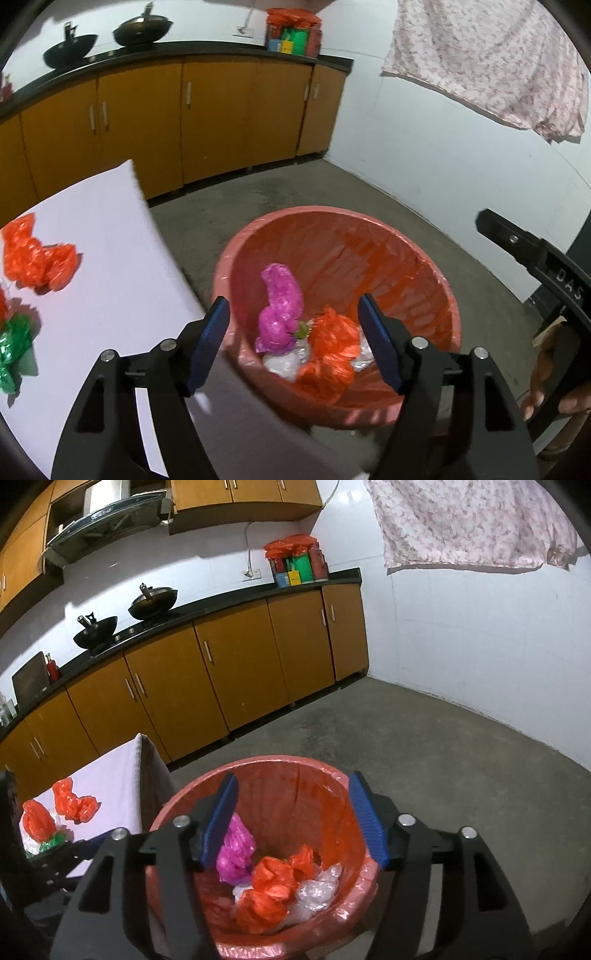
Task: Collect trash
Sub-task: 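Carry both bags over the wastebasket and open both tools to drop them, then return the left tool to the table and grasp the clear bubble wrap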
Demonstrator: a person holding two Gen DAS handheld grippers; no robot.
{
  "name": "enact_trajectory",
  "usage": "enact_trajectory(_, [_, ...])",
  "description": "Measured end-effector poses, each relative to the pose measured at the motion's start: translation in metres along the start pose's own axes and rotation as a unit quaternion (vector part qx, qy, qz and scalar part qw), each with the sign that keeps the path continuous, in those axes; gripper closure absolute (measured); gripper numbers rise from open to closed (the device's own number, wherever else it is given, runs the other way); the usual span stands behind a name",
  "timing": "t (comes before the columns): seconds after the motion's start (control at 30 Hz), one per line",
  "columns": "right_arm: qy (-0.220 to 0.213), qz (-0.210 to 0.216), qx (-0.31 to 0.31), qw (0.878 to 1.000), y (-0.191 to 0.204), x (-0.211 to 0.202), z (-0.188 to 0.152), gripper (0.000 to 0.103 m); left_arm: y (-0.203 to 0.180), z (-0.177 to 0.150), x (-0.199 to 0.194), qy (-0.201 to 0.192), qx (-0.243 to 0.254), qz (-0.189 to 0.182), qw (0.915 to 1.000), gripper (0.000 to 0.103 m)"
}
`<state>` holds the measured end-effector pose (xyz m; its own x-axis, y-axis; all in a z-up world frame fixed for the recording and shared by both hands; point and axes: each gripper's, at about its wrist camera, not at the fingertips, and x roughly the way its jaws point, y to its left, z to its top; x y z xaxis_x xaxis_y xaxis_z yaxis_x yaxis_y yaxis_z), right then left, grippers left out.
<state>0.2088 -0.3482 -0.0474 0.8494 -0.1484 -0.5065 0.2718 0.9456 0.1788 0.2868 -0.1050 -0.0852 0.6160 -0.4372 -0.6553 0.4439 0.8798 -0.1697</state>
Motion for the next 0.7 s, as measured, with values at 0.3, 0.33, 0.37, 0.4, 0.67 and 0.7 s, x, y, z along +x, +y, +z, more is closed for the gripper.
enact_trajectory(0.3, [0.0, 0.007, -0.008, 1.0, 0.014, -0.01, -0.007, 0.026, 0.035, -0.009, -0.038, -0.026, -0.029, 0.048, 0.9981, 0.024])
enact_trajectory(0.33, [0.001, 0.009, -0.009, 1.0, 0.016, -0.01, -0.008, 0.026, 0.04, -0.011, -0.043, -0.029, -0.034, 0.055, 0.9975, 0.023])
enact_trajectory(0.37, [0.004, 0.012, -0.009, 1.0, 0.019, -0.011, -0.01, 0.025, 0.045, -0.013, -0.049, -0.033, -0.039, 0.063, 0.9967, 0.022])
enact_trajectory(0.4, [0.005, 0.015, -0.009, 1.0, 0.022, -0.011, -0.01, 0.025, 0.051, -0.015, -0.055, -0.036, -0.044, 0.069, 0.996, 0.022])
enact_trajectory(0.67, [0.021, 0.045, -0.037, 0.998, 0.058, -0.015, -0.024, 0.025, 0.115, -0.042, -0.11, -0.061, -0.088, 0.157, 0.9817, 0.019])
enact_trajectory(0.7, [0.023, 0.05, -0.041, 0.998, 0.064, -0.015, -0.026, 0.025, 0.125, -0.046, -0.117, -0.064, -0.098, 0.171, 0.9783, 0.019])
